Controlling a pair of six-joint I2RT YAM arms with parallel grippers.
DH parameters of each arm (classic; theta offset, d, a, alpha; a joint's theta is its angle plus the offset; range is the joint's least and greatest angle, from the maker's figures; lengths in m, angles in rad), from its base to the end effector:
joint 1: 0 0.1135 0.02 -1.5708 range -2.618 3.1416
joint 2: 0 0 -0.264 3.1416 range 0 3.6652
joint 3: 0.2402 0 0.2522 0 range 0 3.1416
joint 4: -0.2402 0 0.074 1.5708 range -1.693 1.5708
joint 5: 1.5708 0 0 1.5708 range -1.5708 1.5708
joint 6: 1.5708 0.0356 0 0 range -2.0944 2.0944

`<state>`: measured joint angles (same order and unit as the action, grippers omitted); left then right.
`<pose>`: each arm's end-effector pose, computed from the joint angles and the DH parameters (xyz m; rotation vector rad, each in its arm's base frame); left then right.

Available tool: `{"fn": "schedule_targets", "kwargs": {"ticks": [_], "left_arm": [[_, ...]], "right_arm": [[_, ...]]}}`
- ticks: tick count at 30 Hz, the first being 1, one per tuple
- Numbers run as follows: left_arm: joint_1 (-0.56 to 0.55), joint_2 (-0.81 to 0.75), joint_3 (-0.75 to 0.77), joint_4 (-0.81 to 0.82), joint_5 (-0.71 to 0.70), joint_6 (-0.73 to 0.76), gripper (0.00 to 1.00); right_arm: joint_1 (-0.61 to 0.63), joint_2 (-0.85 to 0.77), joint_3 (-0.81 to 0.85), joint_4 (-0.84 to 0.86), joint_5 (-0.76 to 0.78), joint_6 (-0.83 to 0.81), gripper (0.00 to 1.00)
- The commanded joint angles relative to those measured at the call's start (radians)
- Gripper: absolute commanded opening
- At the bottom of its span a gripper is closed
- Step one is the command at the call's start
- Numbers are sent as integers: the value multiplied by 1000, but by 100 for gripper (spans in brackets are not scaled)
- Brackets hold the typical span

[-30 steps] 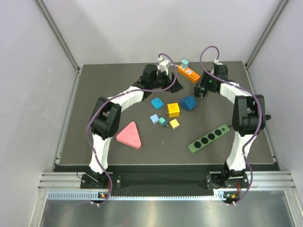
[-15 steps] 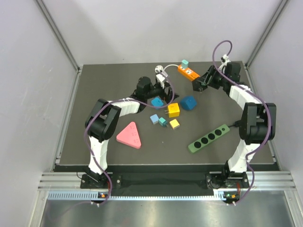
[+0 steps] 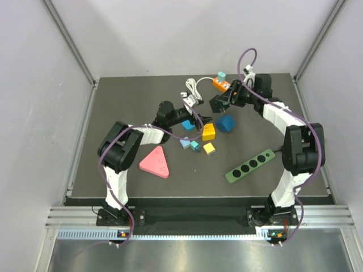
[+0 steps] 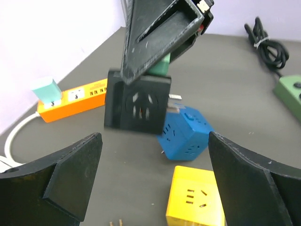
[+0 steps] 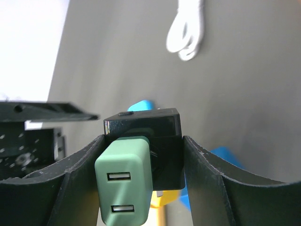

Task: Pull the plug off the socket

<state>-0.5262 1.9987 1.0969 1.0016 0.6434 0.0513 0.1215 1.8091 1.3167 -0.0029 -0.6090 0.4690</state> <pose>0.3615 -0.2347 0.2090 0.9284 1.2426 -0.8498 0.4118 0.0708 0.2581 -0.0244 2.1160 0.9863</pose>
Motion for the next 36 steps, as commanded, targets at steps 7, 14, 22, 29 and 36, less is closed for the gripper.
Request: {"fn": "schedule_targets", "kwargs": {"ticks": [7, 14, 22, 29, 36], "left_arm": [[-3, -57, -78, 135, 18, 214, 99], [-14, -57, -85, 138, -16, 248, 99], [-20, -28, -49, 124, -24, 216, 99], [-20, -20, -31, 92, -44, 223, 97], [-21, -18, -3, -1, -47, 260, 89]], "right_arm": [[37, -33, 76, -28, -80, -13, 0], [52, -33, 76, -46, -104, -24, 0], [78, -24, 81, -26, -121, -9, 0], [102, -22, 88, -23, -126, -1, 0], [109, -25, 85, -6, -152, 10, 0]]}}
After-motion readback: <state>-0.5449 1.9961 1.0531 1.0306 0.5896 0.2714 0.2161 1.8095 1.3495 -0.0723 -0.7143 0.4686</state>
